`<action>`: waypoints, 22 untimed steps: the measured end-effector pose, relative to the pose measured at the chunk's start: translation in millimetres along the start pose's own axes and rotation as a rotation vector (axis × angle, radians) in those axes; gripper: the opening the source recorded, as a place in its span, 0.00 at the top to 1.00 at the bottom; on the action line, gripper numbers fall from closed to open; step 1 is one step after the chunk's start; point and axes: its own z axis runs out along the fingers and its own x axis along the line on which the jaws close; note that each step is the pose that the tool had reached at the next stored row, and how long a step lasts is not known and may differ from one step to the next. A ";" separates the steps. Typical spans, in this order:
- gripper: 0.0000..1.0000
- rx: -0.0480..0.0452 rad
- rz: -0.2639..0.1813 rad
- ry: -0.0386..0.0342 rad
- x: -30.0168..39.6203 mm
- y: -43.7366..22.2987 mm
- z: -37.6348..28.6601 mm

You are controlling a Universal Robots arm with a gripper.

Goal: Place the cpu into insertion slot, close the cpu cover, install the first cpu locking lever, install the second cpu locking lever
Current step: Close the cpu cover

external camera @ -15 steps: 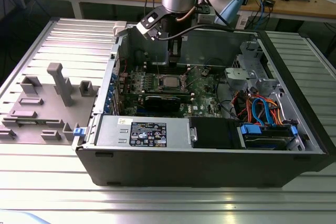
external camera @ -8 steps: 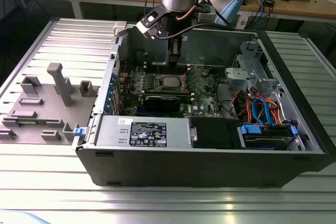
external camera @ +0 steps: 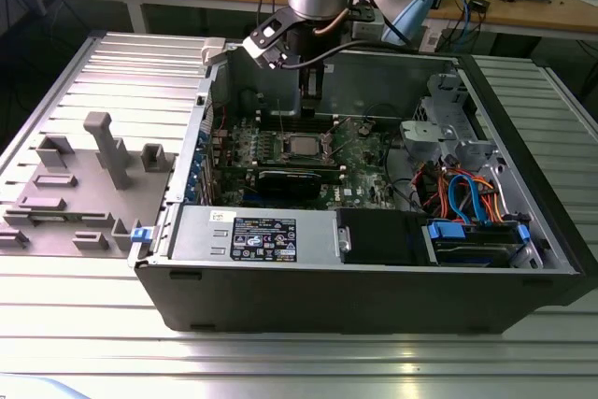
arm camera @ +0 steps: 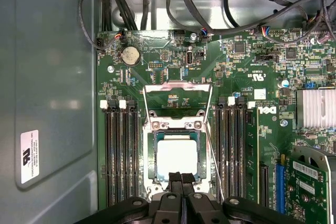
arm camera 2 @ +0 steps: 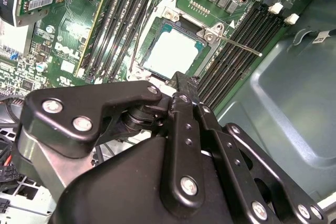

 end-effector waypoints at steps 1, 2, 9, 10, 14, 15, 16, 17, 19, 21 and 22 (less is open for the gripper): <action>0.89 0.0000 0.000 0.0000 0.0 0.0 0.0; 0.89 0.0000 0.000 0.0000 0.0 0.0 -0.2; 0.89 0.0000 0.000 0.0000 0.0 0.1 -3.4; 0.89 0.0000 0.000 0.0000 0.0 0.1 -3.9; 0.89 -0.0002 0.000 0.0003 0.1 0.1 -5.3; 0.89 -0.0001 0.000 0.0002 0.1 0.1 -5.4; 0.89 -0.0001 0.000 0.0001 0.1 0.1 -5.5; 0.89 -0.0001 0.000 0.0001 0.1 0.1 -5.6; 0.89 0.0000 0.000 0.0000 0.1 0.1 -5.7; 0.89 0.0001 0.000 -0.0001 0.0 0.6 -5.7; 0.89 0.0000 0.000 0.0000 0.0 1.1 -5.7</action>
